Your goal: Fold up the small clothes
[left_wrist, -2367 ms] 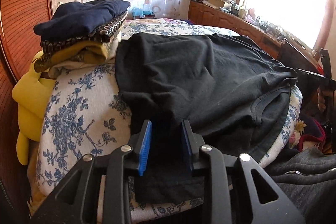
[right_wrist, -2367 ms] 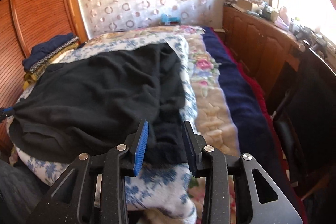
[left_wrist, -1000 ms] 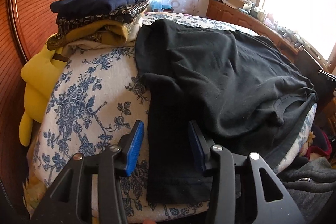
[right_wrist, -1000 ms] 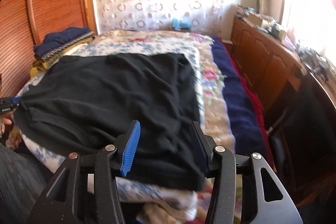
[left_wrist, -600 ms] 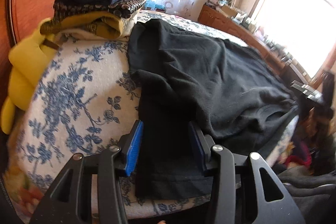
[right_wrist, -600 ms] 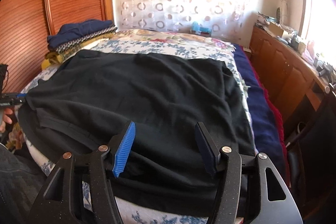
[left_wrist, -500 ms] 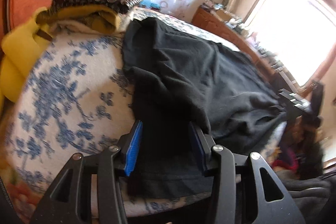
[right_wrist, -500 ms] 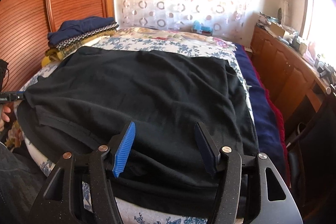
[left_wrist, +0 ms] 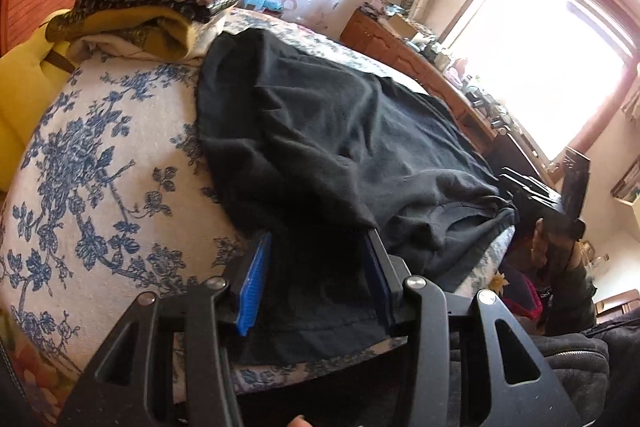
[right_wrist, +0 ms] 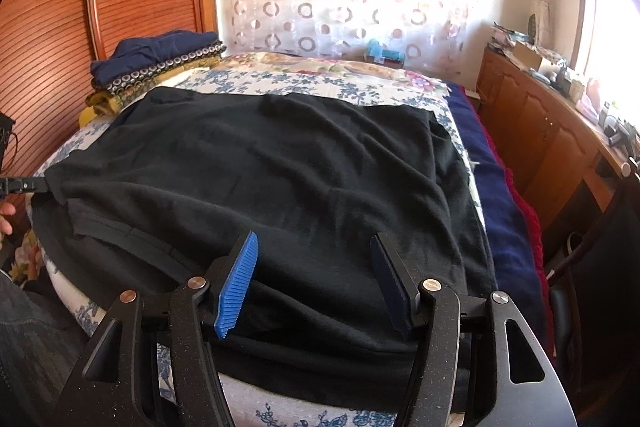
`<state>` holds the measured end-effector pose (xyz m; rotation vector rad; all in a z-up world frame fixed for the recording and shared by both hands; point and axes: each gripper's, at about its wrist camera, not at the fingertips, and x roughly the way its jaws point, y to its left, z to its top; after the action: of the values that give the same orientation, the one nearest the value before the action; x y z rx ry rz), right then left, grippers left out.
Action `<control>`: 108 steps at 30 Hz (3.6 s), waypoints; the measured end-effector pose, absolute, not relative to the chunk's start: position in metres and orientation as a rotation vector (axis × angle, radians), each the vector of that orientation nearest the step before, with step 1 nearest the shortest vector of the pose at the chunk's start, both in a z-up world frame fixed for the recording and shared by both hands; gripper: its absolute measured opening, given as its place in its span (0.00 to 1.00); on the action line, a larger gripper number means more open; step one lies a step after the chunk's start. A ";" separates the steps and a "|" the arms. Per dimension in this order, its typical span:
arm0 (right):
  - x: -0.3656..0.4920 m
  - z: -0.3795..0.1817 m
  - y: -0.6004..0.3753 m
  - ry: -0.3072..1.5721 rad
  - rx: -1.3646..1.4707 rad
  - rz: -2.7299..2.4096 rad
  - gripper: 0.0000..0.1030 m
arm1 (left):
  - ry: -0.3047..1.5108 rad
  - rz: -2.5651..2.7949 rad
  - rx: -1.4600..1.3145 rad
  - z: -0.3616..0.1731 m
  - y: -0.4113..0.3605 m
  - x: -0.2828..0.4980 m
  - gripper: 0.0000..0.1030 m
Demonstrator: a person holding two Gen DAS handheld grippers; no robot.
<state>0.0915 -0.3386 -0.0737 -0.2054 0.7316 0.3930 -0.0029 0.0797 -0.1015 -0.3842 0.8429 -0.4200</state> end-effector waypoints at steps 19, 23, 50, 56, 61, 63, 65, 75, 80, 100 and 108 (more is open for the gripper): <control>0.090 -0.082 -0.332 0.738 -0.212 0.401 0.58 | 0.872 -0.298 -0.354 -0.110 0.078 0.016 0.45; 0.091 -0.084 -0.332 0.742 -0.209 0.399 0.58 | 0.870 -0.271 -0.311 -0.108 0.071 0.021 0.45; 0.088 -0.091 -0.377 0.757 -0.099 0.334 0.72 | 0.637 -0.574 -0.091 0.017 -0.067 0.091 0.05; 0.079 -0.077 -0.400 0.721 -0.063 0.302 0.72 | 0.637 -0.705 0.009 0.046 -0.151 0.118 0.05; 0.073 -0.066 -0.418 0.693 -0.037 0.277 0.72 | 0.677 -0.808 0.047 0.052 -0.205 0.129 0.08; 0.072 -0.065 -0.423 0.688 -0.031 0.269 0.72 | 0.711 -0.850 0.071 0.048 -0.220 0.135 0.17; 0.071 -0.066 -0.427 0.689 -0.027 0.262 0.72 | 0.692 -0.850 0.109 0.047 -0.228 0.129 0.30; 0.077 -0.070 -0.424 0.700 -0.031 0.267 0.72 | 0.672 -0.690 0.170 0.027 -0.184 0.117 0.41; 0.084 -0.066 -0.406 0.696 -0.059 0.309 0.72 | 0.683 -0.597 0.129 0.011 -0.141 0.111 0.43; 0.132 -0.069 -0.229 0.725 -0.309 0.640 0.72 | 0.718 -0.245 0.015 -0.042 -0.007 0.083 0.44; 0.141 -0.095 -0.181 0.798 -0.423 0.691 0.72 | 0.724 -0.246 -0.012 -0.052 0.005 0.080 0.44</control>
<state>0.1412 -0.1812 -0.0945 -0.4231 0.7980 0.6912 0.0801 0.0048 -0.0515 -0.0123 0.7241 -0.2461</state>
